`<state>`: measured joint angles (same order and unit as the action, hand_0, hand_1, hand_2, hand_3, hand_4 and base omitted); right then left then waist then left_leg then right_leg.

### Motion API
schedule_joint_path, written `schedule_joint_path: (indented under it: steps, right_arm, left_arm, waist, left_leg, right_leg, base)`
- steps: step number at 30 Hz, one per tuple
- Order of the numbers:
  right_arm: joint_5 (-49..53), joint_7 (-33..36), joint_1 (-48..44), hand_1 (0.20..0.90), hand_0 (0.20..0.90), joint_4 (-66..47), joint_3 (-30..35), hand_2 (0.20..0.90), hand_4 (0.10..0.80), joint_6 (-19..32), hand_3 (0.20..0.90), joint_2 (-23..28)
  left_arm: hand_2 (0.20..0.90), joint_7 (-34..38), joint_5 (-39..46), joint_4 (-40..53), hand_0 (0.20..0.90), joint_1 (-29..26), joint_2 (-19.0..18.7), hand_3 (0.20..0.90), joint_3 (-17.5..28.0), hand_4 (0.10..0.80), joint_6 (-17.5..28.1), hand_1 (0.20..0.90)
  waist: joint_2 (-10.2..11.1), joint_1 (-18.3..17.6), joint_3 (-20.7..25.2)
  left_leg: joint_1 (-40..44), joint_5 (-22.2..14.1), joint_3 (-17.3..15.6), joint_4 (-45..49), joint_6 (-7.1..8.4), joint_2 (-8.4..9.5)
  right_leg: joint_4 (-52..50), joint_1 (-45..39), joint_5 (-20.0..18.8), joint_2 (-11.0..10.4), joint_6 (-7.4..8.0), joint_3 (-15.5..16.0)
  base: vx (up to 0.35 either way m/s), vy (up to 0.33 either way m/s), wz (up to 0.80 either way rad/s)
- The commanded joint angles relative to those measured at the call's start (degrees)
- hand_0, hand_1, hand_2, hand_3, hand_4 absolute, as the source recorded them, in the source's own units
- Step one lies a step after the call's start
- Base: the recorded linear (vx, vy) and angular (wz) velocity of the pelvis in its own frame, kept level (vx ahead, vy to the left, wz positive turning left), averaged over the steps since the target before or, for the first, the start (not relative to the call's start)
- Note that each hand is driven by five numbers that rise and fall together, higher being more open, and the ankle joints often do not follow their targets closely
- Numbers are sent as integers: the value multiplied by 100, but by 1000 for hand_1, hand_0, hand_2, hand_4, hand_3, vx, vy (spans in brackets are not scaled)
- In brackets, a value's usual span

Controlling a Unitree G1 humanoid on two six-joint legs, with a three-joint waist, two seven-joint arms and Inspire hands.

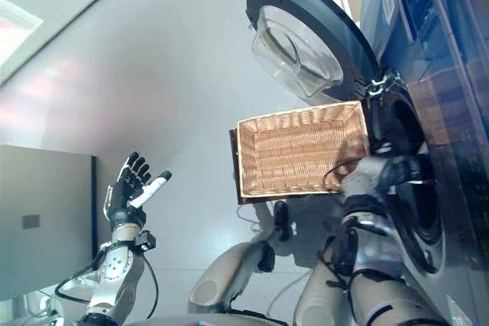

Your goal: Pick up the clothes and place them into the washing machine

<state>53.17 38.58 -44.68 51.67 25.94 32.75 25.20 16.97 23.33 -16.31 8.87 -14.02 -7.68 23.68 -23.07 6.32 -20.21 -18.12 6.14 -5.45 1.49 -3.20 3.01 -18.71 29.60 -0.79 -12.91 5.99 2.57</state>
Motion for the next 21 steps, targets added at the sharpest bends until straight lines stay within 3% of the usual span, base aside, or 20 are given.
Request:
schedule_joint_path:
  steps: [1,4,5,6,8,13,15,16,17,18,21]
  right_arm:
    - [-1173,226,-1103,200,200,-1180,-686,200,300,593,200,1884]
    - [-1460,302,-1453,200,200,-1757,-1064,200,300,660,200,2130]
    - [-1499,330,-1479,260,260,-1687,-1125,260,343,607,260,2102]
    - [-1533,331,-1565,900,900,-1490,-1250,900,800,498,900,2086]
    - [-2105,158,-1558,900,900,-749,-1677,900,800,-379,900,2258]
    - [-2508,283,-1569,900,900,-311,-1893,900,800,-673,900,2234]
    - [-3200,533,-1588,900,900,273,-2129,900,800,-1281,900,2400]
    - [-3198,532,-1601,900,900,280,-2139,900,800,-1279,900,2402]
    - [-4451,383,-2044,900,900,1219,-3229,900,800,-2401,900,2859]
    - [-5376,99,-2182,900,900,1278,-3838,900,800,-2980,900,2982]
    - [-6790,-259,-2328,900,900,1021,-4561,900,800,-3663,900,3135]
  left_arm:
    - [900,34,116,247,900,115,-424,900,264,800,675,900]
    - [900,82,131,205,900,171,-391,900,331,800,613,900]
    - [900,76,138,129,900,152,-374,900,316,800,603,900]
    - [900,50,164,109,900,133,-355,900,303,800,628,900]
    - [900,-47,239,159,900,126,-318,900,320,800,692,900]
    - [900,-58,221,151,900,106,-282,900,406,800,714,900]
    - [900,-44,256,118,900,184,-302,900,483,800,698,900]
    - [900,-44,256,117,900,182,-296,900,486,800,698,900]
    - [900,-69,324,96,900,200,-374,900,644,800,663,900]
    - [900,-111,351,157,900,247,-446,900,769,800,603,900]
    - [900,-247,328,308,900,335,-401,900,1116,800,439,900]
  waist:
    - [-185,78,314]
    - [-210,30,319]
    - [-208,23,322]
    - [-210,29,314]
    - [-138,12,300]
    - [-84,-34,231]
    - [-36,-13,204]
    - [-41,-18,199]
    - [50,6,159]
    - [117,49,154]
    - [222,15,104]
  left_leg:
    - [-432,-241,193,596,448,67]
    - [-454,-239,112,583,439,77]
    - [-455,-245,80,580,432,77]
    - [-477,-216,28,576,420,61]
    - [-474,-260,-52,604,425,29]
    - [-519,-225,-28,619,445,-20]
    - [-535,-195,9,629,459,-23]
    - [-535,-195,10,629,459,-23]
    - [-592,-151,20,652,476,-39]
    - [-608,-124,26,653,479,-54]
    - [-659,-111,56,672,475,-77]
  right_leg:
    - [195,-425,375,-157,-30,-123]
    - [103,-297,365,-131,-25,-234]
    - [94,-260,360,-121,-22,-267]
    - [100,-202,294,-99,-27,-313]
    - [84,-169,309,-84,-30,-351]
    - [77,-170,307,-54,-65,-318]
    - [60,-188,304,-45,-81,-272]
    - [60,-189,304,-45,-81,-271]
    - [54,-175,251,-34,-109,-206]
    - [53,-164,223,-17,-124,-187]
    - [38,-142,193,21,-146,-147]
  base:
    - [-8,63,-4]
    - [35,53,-8]
    - [-8,31,-22]
    - [3,19,-27]
    - [-21,-8,-28]
    - [-35,-29,-6]
    - [-29,-30,4]
    - [-61,-57,10]
    - [-76,-56,10]
    - [-84,-73,12]
    - [-31,-38,14]
